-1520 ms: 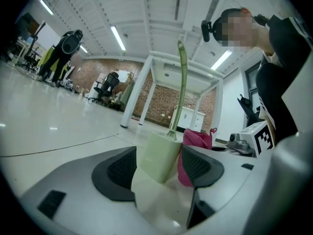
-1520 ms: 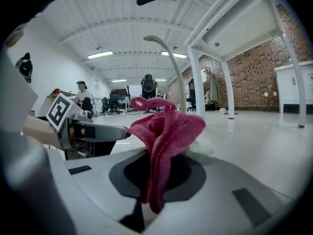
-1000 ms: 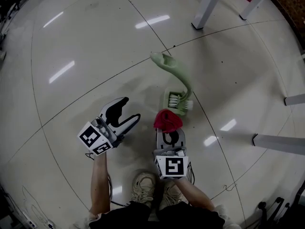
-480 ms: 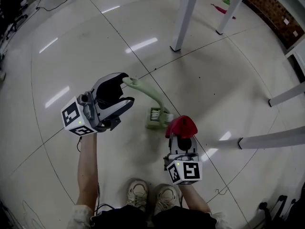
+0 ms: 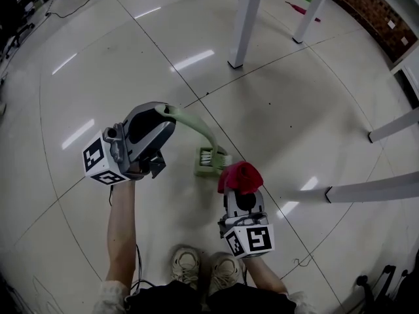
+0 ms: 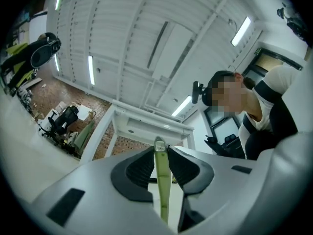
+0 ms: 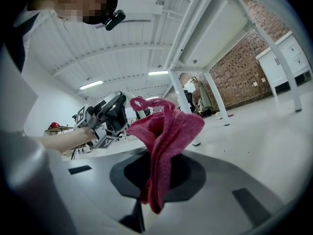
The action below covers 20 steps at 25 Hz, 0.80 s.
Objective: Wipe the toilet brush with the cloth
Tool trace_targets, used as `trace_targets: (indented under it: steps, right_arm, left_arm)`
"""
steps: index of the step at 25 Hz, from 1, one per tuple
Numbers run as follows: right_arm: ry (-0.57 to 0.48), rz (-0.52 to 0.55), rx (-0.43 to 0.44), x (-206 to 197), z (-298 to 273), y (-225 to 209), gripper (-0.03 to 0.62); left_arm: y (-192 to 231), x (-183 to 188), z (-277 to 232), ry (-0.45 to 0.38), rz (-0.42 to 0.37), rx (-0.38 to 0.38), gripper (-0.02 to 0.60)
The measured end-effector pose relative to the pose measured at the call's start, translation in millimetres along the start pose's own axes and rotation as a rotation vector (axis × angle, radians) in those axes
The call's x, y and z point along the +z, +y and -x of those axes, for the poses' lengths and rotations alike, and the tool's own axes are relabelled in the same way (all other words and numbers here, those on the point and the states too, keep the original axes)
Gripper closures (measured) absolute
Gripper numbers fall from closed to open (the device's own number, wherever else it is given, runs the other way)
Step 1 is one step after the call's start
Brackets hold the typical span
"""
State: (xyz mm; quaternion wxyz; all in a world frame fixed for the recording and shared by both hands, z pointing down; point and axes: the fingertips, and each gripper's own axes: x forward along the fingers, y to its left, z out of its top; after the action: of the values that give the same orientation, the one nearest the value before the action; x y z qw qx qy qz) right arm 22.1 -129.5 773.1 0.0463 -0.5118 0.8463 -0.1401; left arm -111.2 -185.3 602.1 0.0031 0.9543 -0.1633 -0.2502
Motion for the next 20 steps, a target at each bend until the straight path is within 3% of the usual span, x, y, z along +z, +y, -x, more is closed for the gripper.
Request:
trace_targets:
  steps: [6,9,20]
  right_arm:
    - [-0.031,0.002,0.009,12,-3,-4,0.563]
    - [-0.033,-0.003,0.010,13,-5,-6,0.562]
    - [-0.023,-0.017,0.038,11,-2,-3,0.562]
  left_arm:
    - [-9,-1,-12,0.095,-0.087,-0.023,0.482]
    - [-13,-2,-17,0.110,-0.095,-0.049,0.481]
    - [-14,14,-9,0.023,-0.076,-0.055,0.482]
